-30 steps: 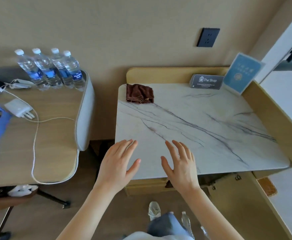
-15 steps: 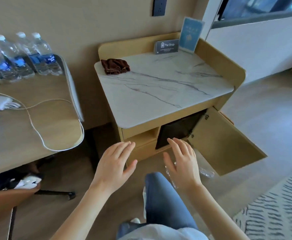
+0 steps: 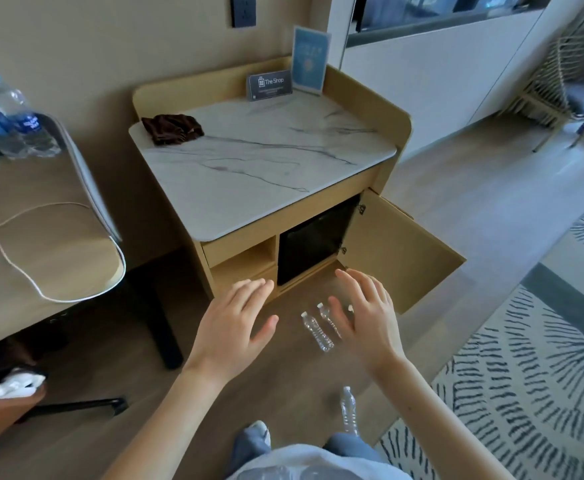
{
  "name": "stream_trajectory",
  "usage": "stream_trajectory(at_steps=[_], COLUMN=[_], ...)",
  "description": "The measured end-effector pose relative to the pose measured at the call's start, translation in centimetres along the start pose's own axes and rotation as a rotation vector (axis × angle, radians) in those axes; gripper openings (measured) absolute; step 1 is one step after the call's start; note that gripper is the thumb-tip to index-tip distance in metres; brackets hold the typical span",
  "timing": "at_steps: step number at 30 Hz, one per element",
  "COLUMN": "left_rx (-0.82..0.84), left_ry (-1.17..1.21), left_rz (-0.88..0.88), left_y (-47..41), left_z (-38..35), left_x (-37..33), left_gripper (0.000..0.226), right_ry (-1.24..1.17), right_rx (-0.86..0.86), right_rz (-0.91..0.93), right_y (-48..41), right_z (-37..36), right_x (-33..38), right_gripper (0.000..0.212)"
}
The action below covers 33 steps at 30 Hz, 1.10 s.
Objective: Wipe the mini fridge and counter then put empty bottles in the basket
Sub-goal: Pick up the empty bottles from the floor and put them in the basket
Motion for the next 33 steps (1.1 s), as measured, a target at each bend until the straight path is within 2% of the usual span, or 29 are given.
stream_trajectory(at_steps=[9,20,27,33], left_rx=[0.013,0.065,0.096,0.106], left_ry=[-0.008,-0.023,-0.046,-0.056], left_rz=[-0.006,0.059,0.055,0.040], left_y=[2.2,12.6,14.9,15.6], left_z=[-3.8,-9.9,-10.4,-10.5], left_x=[-9.2,-25.9,-30.3,-30.8], left_gripper=[0.055,0.053,0.054,0.053], right_ry=[0.019,0.040,0.014,0.003], right_rx=[0.055,0.161,0.130,0.114], right_rz=[-0.055,-0.056,-0.095,-0.094], right_y=[6.8,19.9,22.8,24.0], right_z=[6.9,17.6,21.0,21.2], right_x=[-6.7,-17.6,-20.0,-19.4], right_gripper=[0.044,0.044,0.046,0.043])
Point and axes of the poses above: each hand's wrist, its own y-axis away from the middle knuckle, its own z-axis out of the back of the hand, x = y × z, the point moved 9 cm from there along -y, towards the middle knuckle, and after that the axes turned 8 degrees about -x, right-handed, at the moved point
